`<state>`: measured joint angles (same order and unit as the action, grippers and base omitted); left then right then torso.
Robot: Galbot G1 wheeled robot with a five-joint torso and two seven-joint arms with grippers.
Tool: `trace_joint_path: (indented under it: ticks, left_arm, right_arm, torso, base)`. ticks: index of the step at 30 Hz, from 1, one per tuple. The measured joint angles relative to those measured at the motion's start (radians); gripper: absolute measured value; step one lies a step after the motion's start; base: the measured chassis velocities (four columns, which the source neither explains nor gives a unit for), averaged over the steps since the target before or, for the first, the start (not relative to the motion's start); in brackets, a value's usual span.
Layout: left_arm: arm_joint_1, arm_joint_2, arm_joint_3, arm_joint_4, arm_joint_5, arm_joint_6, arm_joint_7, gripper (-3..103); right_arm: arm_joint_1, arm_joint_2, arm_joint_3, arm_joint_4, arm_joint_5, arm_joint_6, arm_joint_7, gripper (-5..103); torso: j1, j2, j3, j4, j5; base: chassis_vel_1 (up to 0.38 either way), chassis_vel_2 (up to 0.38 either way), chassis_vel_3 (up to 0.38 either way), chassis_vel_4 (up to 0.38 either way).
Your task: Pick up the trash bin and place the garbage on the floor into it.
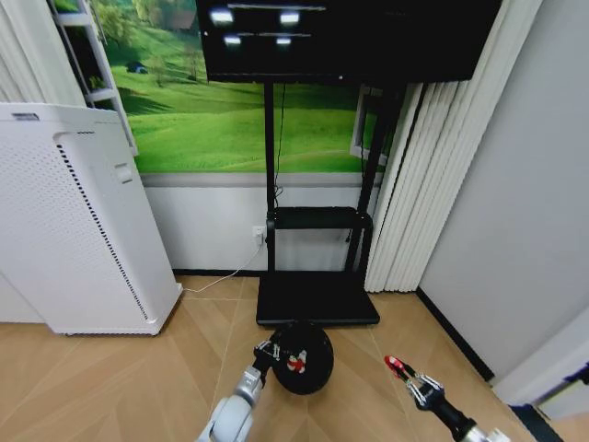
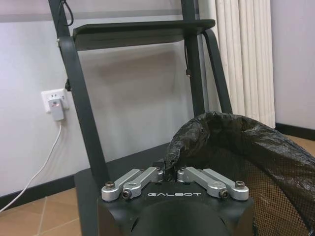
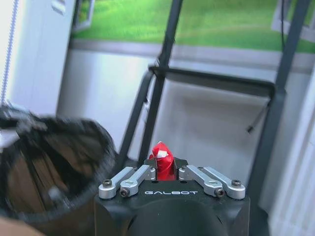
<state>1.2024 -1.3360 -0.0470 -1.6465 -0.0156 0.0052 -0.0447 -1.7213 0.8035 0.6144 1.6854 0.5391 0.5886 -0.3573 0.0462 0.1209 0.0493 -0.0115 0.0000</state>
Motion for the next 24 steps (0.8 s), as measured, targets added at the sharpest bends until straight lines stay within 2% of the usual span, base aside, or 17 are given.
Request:
trace_joint_path:
  ticks: [9, 24]
  left_arm:
    - [-0.049, -0.046, 0.038, 0.038, 0.003, 0.001, -0.005, 7]
    - [-0.068, -0.122, 0.083, 0.088, 0.027, -0.010, -0.008, 7]
  right_arm:
    - [0.054, 0.002, -0.097, 0.142, 0.006, -0.046, 0.006, 16]
    - [0.235, 0.016, -0.301, 0.098, -0.023, -0.058, 0.023, 16]
  torso:
    - [0.000, 0.000, 0.000, -0.0001, 0.0000]
    - [0.000, 0.000, 0.000, 0.0000, 0.0000]
  base:
    - [0.000, 0.000, 0.000, 0.000]
    - [0.000, 0.000, 0.000, 0.000]
